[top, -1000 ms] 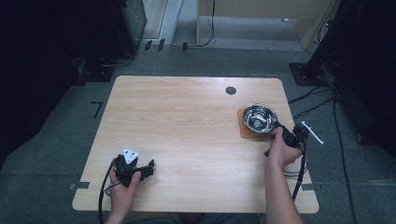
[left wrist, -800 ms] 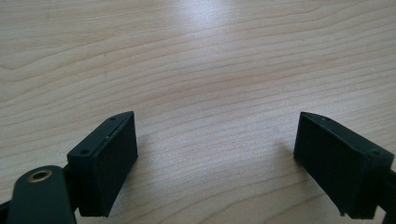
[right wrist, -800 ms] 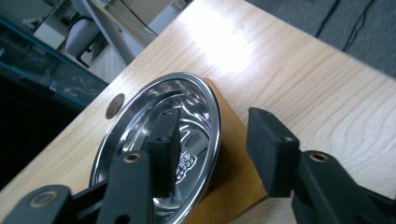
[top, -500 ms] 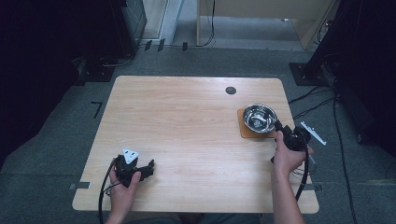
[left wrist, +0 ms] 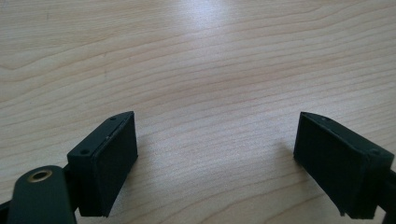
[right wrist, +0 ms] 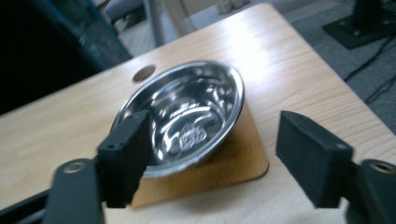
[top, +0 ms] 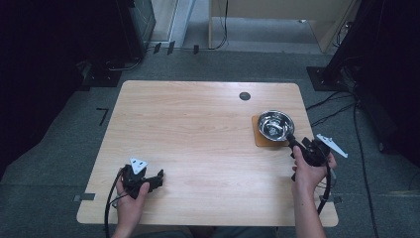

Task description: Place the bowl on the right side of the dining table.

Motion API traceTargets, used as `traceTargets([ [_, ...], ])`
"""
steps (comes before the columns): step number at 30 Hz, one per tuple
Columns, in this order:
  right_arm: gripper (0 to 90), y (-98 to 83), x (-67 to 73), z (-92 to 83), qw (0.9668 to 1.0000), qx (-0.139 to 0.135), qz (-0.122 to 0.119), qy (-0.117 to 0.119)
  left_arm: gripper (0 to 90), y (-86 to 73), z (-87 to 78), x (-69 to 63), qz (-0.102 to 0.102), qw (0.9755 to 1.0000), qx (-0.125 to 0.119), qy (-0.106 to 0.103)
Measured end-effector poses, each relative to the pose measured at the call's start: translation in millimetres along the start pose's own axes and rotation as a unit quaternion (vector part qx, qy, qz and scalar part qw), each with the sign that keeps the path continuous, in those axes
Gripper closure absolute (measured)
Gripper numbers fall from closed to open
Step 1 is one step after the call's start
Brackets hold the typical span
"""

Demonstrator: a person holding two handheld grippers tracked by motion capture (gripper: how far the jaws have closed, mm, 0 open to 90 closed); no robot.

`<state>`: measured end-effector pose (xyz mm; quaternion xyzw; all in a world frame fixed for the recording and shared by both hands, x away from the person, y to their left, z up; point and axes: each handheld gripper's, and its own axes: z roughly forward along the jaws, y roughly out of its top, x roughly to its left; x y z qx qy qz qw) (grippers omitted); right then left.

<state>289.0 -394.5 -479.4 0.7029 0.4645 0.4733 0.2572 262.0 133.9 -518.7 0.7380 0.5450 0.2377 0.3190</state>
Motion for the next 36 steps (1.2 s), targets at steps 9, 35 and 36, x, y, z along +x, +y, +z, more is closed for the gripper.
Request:
traceTargets([
  [9,18.6,-11.1,-2.6,-15.7,0.998,0.005,-0.062,0.009,13.1,0.0,0.0,0.0,0.0,1.0,0.0,0.0],
  [35,16.5,-40.6,-23.2,-40.1,0.9926,0.033,-0.116,0.002,13.1,0.0,0.0,0.1,0.0,1.0,0.0,0.0],
  [36,16.5,-40.8,-24.0,-40.9,0.9924,0.034,-0.118,0.001,13.1,0.0,0.0,0.1,0.0,1.0,0.0,0.0],
])
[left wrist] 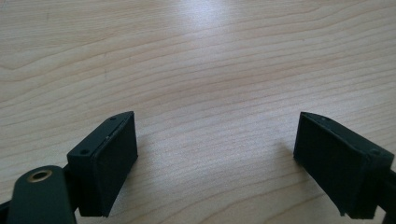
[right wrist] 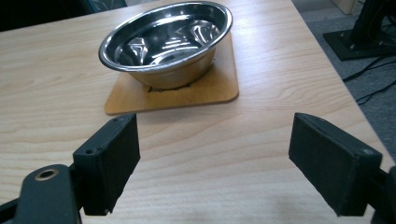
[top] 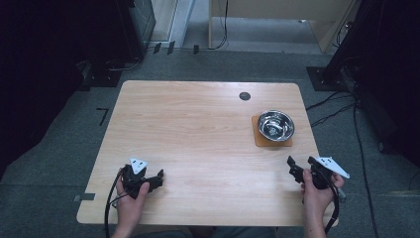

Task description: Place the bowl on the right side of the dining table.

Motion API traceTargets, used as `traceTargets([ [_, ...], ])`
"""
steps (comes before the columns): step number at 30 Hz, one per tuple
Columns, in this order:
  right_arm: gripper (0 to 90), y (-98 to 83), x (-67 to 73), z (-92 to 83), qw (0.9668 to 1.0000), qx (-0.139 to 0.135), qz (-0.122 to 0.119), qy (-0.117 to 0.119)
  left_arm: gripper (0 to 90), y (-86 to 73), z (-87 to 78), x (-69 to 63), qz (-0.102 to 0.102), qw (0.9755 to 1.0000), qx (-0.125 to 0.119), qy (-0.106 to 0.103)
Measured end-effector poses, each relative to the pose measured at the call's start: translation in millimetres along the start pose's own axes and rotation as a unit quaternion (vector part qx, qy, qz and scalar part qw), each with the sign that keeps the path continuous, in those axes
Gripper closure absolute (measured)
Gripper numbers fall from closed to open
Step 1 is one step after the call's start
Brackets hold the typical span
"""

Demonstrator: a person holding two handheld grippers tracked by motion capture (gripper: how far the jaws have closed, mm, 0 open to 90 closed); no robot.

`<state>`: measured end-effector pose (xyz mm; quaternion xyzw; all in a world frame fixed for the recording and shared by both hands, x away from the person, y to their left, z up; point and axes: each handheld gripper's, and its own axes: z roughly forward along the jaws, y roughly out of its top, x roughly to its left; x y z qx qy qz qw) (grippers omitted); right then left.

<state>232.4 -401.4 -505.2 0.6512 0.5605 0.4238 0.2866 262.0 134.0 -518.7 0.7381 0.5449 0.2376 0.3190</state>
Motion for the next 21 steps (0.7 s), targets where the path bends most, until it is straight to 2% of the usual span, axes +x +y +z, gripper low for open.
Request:
traceTargets([
  [4,17.0,-3.9,-4.3,-3.3,0.9998,0.003,-0.017,-0.013,13.1,0.0,0.0,0.0,0.0,1.0,0.0,0.0],
  [9,17.3,-8.3,-12.6,-8.9,0.9997,0.013,-0.007,-0.018,13.1,0.0,0.0,0.0,0.0,1.0,0.0,0.0],
  [16,17.6,-13.6,-20.3,-15.4,0.999,0.028,-0.01,-0.033,13.1,0.0,0.0,0.0,0.0,1.0,0.0,0.0],
  [21,17.9,-18.3,-24.0,-17.3,0.9978,0.048,-0.016,-0.043,13.1,0.0,0.0,0.0,0.0,1.0,0.0,0.0],
])
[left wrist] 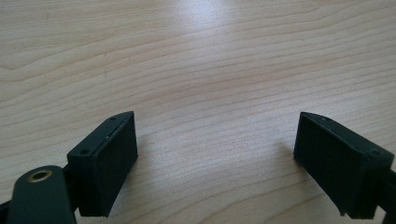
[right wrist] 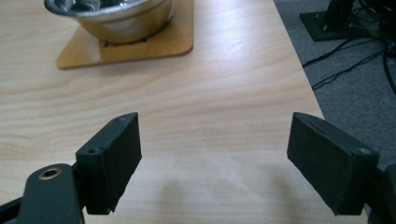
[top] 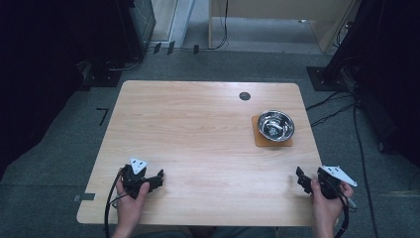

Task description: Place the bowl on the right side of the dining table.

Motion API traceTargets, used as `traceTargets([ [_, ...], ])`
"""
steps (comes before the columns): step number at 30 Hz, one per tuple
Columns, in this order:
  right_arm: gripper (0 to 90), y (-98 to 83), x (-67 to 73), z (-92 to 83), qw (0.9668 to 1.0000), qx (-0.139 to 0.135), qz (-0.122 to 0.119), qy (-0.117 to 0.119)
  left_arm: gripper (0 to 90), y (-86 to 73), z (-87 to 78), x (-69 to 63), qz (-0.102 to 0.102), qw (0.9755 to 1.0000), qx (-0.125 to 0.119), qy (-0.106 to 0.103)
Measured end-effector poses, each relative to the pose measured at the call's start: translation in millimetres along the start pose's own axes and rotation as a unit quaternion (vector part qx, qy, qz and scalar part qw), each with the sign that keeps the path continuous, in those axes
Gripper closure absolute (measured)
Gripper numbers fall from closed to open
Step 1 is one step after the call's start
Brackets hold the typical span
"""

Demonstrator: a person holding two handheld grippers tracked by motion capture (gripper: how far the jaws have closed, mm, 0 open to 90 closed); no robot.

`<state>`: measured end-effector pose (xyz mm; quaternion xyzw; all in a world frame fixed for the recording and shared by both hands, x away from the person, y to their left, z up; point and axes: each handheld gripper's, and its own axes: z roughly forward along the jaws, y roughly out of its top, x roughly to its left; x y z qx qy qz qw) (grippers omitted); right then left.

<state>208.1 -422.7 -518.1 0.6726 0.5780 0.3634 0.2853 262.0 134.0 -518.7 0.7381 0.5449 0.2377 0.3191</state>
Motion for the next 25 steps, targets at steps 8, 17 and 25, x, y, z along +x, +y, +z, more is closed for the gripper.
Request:
traceTargets([
  [8,18.1,-5.3,-4.5,0.4,0.999,0.042,-0.005,-0.012,13.1,0.0,0.0,0.0,0.0,1.0,0.0,0.0],
  [17,16.7,-5.7,4.5,4.7,0.9959,0.062,-0.053,-0.037,13.1,-0.1,0.0,-0.1,0.0,1.0,0.0,0.0],
  [25,16.7,-5.8,4.6,4.7,0.9959,0.063,-0.054,-0.038,13.1,0.3,0.3,-1.0,0.002,1.0,0.0,-0.002],
])
